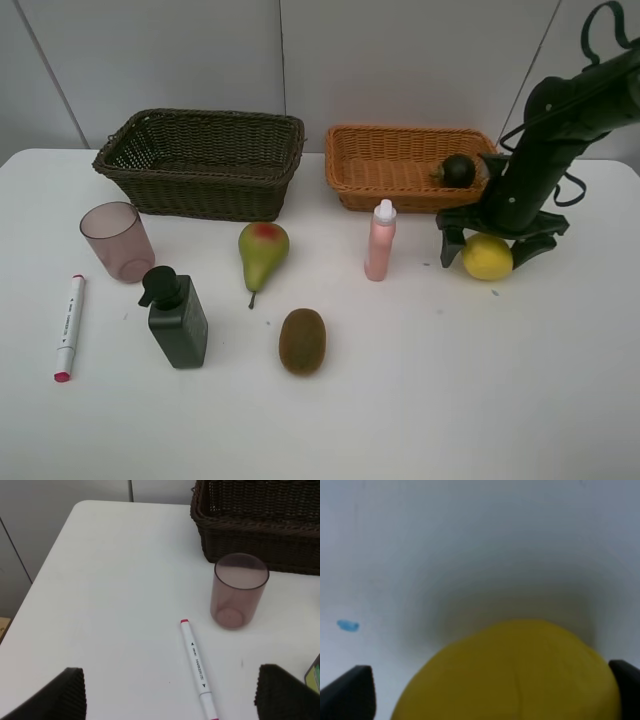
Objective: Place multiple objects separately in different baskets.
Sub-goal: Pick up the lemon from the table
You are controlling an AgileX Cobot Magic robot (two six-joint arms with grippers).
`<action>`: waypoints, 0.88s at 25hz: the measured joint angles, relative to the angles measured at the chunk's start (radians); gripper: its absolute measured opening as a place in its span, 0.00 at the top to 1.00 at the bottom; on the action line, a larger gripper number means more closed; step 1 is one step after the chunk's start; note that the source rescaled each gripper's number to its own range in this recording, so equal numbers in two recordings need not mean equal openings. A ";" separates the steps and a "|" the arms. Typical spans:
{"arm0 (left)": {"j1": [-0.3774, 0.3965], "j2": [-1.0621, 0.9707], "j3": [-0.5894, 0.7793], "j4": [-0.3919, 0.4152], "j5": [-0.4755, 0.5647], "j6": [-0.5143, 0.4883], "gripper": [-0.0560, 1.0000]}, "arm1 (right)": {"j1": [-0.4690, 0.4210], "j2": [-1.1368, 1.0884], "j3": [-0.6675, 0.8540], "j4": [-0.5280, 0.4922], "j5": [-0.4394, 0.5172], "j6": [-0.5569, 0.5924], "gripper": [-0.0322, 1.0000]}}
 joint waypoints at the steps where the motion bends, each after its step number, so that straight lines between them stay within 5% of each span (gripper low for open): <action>1: 0.000 0.000 0.000 0.000 0.000 0.000 0.10 | 0.000 0.003 0.000 0.000 -0.002 0.000 0.00; 22: 0.000 0.000 0.000 0.000 0.000 0.000 0.10 | -0.009 0.004 0.000 -0.009 0.033 0.000 0.00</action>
